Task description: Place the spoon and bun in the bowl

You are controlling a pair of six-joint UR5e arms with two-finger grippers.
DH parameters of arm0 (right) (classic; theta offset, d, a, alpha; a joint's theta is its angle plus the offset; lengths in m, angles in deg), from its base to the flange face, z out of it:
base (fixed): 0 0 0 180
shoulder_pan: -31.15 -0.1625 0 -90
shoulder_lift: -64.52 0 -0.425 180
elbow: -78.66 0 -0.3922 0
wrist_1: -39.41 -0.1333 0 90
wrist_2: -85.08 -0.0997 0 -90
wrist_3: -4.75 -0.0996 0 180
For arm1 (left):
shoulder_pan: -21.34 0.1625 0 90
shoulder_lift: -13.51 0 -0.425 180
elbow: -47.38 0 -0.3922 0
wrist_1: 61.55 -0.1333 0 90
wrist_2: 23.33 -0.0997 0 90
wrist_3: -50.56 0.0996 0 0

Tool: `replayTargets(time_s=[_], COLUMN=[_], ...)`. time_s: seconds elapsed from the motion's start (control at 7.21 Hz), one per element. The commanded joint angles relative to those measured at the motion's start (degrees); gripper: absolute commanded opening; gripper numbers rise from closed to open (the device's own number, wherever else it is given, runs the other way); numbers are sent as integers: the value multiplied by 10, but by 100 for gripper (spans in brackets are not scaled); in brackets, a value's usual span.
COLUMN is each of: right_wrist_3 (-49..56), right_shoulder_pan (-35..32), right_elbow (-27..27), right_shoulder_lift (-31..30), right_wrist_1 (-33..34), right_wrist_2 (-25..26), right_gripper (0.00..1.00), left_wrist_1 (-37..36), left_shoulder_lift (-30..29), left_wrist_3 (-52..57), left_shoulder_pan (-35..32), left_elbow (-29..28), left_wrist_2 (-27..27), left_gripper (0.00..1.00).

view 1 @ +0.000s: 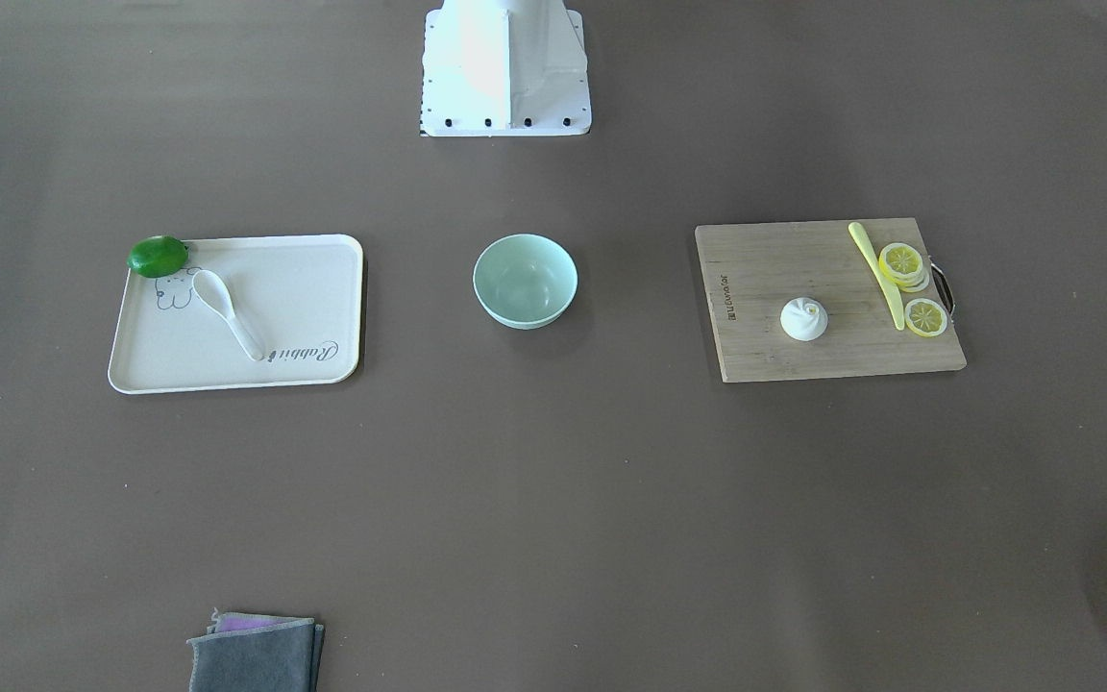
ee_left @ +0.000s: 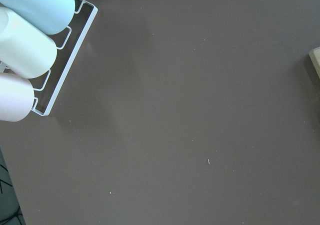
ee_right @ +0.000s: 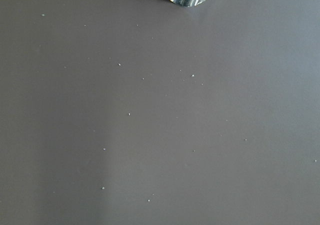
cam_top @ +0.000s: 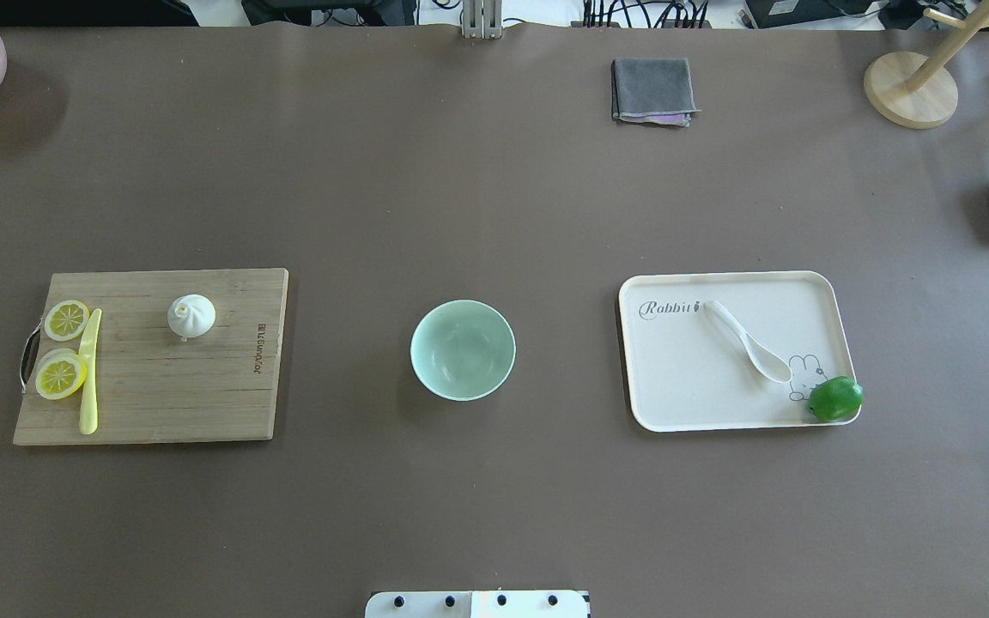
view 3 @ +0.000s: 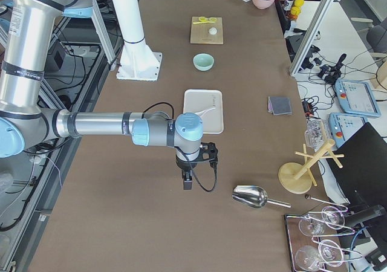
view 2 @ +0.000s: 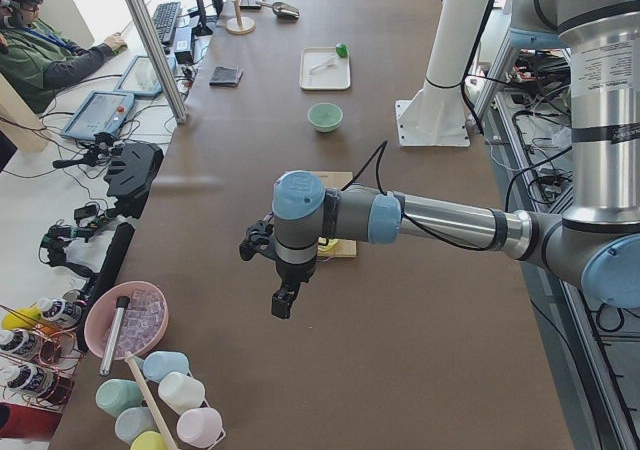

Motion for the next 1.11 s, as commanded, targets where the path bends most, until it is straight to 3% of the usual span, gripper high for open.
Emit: replayTargets(time_s=[0.0,0.42,0.69,0.97], right_wrist_3=[1,-3,-6,-44], right_shoulder_pan=[0,0,0,0], right_elbow=[0,-5,1,0], right_shoulder_lift=[0,8,3,22], right_wrist_1=[0,-16,-233,-260], right_wrist_2=[0,0,3,-2], right_gripper=[100,100,100,100], left_wrist_1=[0,0,20,158], left_shoulder_lift=[1,-4,-10,-20], left_wrist_3=[0,0,-1,-7], left_shoulder_pan=[0,0,0,2], left_elbow=[4,8,29,6], left_wrist_2=[0,0,1,9], left_gripper=[99,99,99,99])
